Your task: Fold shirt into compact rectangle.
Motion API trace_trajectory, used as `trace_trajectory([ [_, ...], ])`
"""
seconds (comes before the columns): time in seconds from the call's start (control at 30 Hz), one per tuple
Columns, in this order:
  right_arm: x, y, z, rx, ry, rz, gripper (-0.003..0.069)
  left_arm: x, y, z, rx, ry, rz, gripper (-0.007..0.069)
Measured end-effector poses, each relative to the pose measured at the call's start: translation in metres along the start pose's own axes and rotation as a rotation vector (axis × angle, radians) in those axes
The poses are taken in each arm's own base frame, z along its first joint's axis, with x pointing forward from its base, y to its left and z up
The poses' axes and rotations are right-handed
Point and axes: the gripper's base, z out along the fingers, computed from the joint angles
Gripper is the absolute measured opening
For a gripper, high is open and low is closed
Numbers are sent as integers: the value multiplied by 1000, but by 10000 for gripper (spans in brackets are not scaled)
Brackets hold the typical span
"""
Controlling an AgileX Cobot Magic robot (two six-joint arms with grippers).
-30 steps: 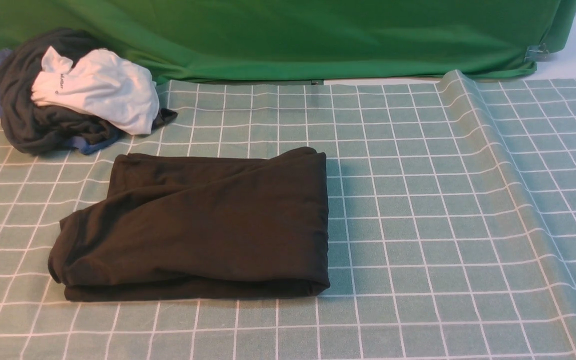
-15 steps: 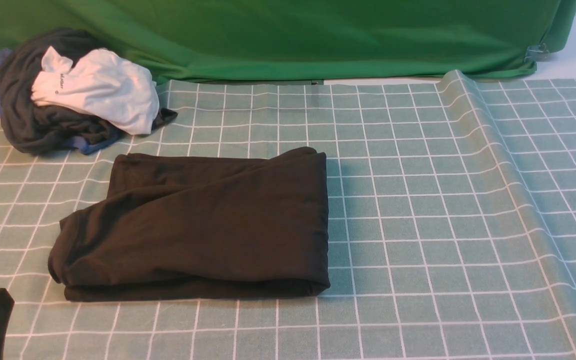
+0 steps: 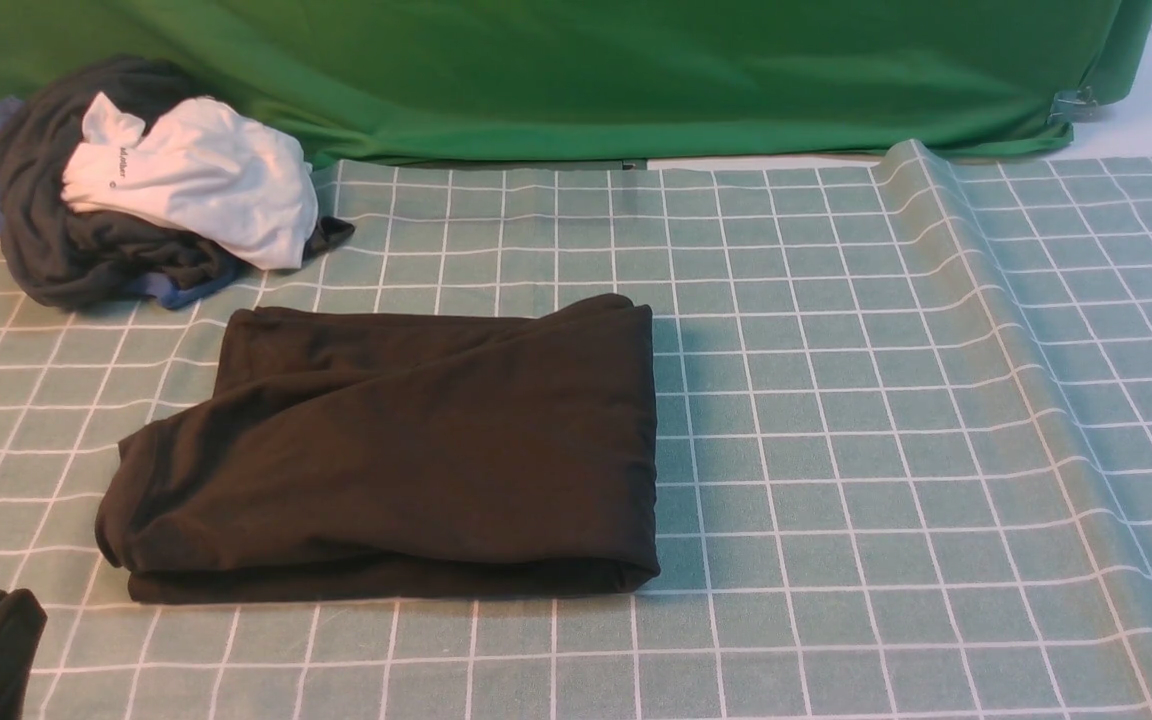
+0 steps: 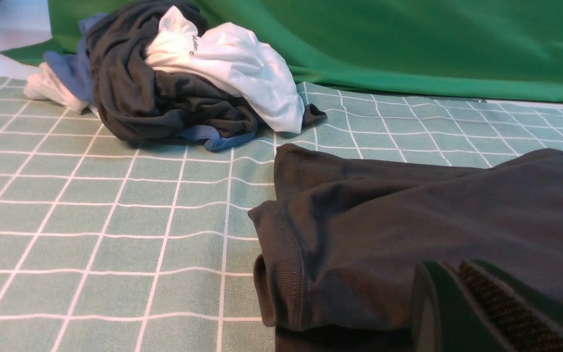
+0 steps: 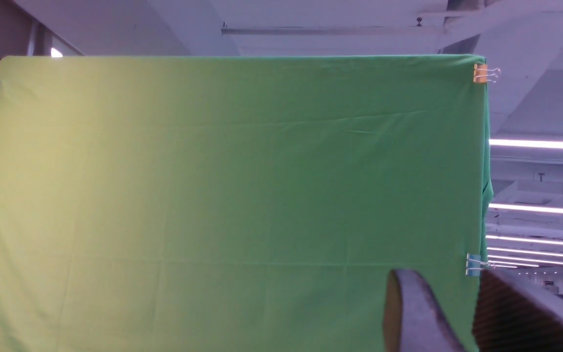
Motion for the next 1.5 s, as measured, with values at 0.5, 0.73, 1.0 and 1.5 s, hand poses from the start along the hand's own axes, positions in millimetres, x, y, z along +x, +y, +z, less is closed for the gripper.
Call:
trace_trajectory([
  [0.5,0,0,0,0,0,0,226,0,0,0,3,0,-1,13],
  [0.73,0,0,0,0,0,-7,235,0,0,0,3,0,-1,13],
  [1.0,10,2,-2,-24,99,-53,237,0,0,0,3,0,-1,13],
  [1.5,154,2,-68,121,752,-110,237,0,0,0,4,0,22,13],
])
